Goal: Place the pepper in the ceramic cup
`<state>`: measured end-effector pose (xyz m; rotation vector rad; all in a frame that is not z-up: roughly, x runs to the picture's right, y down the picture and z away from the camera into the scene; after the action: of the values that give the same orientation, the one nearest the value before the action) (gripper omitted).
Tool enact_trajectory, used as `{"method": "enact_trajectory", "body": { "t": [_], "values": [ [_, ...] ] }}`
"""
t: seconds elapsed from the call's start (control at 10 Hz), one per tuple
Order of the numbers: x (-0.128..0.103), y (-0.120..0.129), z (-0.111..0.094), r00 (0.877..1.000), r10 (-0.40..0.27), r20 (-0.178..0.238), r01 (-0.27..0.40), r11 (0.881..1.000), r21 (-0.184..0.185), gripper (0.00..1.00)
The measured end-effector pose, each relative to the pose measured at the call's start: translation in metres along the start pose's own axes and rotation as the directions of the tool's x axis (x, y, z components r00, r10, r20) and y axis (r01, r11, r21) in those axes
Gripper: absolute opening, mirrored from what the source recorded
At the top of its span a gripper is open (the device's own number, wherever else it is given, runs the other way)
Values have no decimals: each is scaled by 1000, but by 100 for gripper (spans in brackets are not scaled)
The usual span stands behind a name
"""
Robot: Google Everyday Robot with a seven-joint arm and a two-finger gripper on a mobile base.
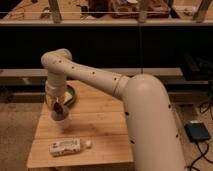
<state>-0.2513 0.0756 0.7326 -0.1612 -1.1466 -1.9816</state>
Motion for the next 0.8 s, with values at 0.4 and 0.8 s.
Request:
{"method": "enact_trajectory", "body": {
  "t": [0.4, 0.8],
  "values": [
    [-20, 1, -2, 1000, 13, -21, -12, 999, 49, 0],
    [-23, 6, 8, 1000, 21, -6, -21, 998, 66, 0]
  ]
}}
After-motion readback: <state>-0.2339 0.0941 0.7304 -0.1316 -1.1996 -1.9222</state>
